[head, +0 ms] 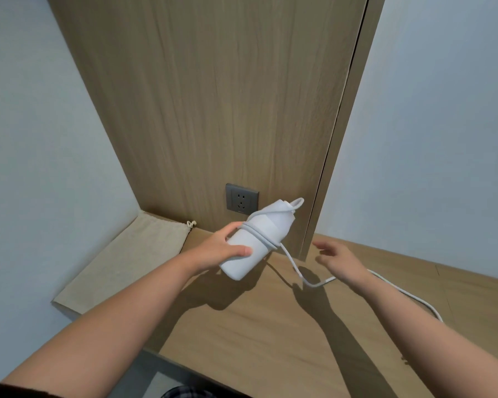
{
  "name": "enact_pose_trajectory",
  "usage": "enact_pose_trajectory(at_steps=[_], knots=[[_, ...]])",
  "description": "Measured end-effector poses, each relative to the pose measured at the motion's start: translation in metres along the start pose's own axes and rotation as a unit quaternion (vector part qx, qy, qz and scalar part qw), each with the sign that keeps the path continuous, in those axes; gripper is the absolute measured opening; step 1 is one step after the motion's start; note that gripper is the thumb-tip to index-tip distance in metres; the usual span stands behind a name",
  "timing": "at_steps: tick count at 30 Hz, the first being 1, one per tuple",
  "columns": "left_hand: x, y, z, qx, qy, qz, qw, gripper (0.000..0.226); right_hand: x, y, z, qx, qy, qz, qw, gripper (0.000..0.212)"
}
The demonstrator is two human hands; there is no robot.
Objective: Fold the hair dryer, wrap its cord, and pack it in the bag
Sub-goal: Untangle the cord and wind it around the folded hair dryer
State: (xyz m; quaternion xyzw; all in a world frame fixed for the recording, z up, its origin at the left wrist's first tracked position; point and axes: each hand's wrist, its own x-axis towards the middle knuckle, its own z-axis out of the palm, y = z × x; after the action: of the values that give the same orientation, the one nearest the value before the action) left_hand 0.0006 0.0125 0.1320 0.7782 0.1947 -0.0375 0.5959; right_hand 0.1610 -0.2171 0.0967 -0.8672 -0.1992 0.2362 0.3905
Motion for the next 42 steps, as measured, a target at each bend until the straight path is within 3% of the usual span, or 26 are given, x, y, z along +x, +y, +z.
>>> enact_pose_trajectory(at_steps=[6,11,14,20,29,42], knots=[[0.002,-0.004,-0.002,-0.089,-0.032,-0.016,0.995,0.086,0.005,-0.014,0.027,-0.038,-0.136,0.007,0.99,0.066],[0.004,-0.013,-0.008,-0.097,-0.033,-0.032,0.994,0.088,0.009,-0.02,0.026,-0.086,-0.103,-0.016,0.991,0.019],[0.003,-0.016,-0.011,-0.087,-0.035,-0.046,0.995,0.089,0.003,-0.032,0.014,-0.152,-0.065,-0.062,0.984,0.019],[0.001,-0.013,-0.007,-0.031,-0.058,-0.066,0.996,0.084,-0.011,-0.056,-0.003,-0.216,-0.022,-0.103,0.971,0.024],[0.005,0.0,0.012,0.034,-0.026,-0.066,0.997,0.061,-0.035,-0.075,0.01,-0.25,-0.077,-0.134,0.956,0.029],[-0.002,0.012,0.033,0.26,0.068,-0.032,0.963,0.08,-0.047,-0.068,0.01,-0.317,-0.115,-0.105,0.935,0.035]])
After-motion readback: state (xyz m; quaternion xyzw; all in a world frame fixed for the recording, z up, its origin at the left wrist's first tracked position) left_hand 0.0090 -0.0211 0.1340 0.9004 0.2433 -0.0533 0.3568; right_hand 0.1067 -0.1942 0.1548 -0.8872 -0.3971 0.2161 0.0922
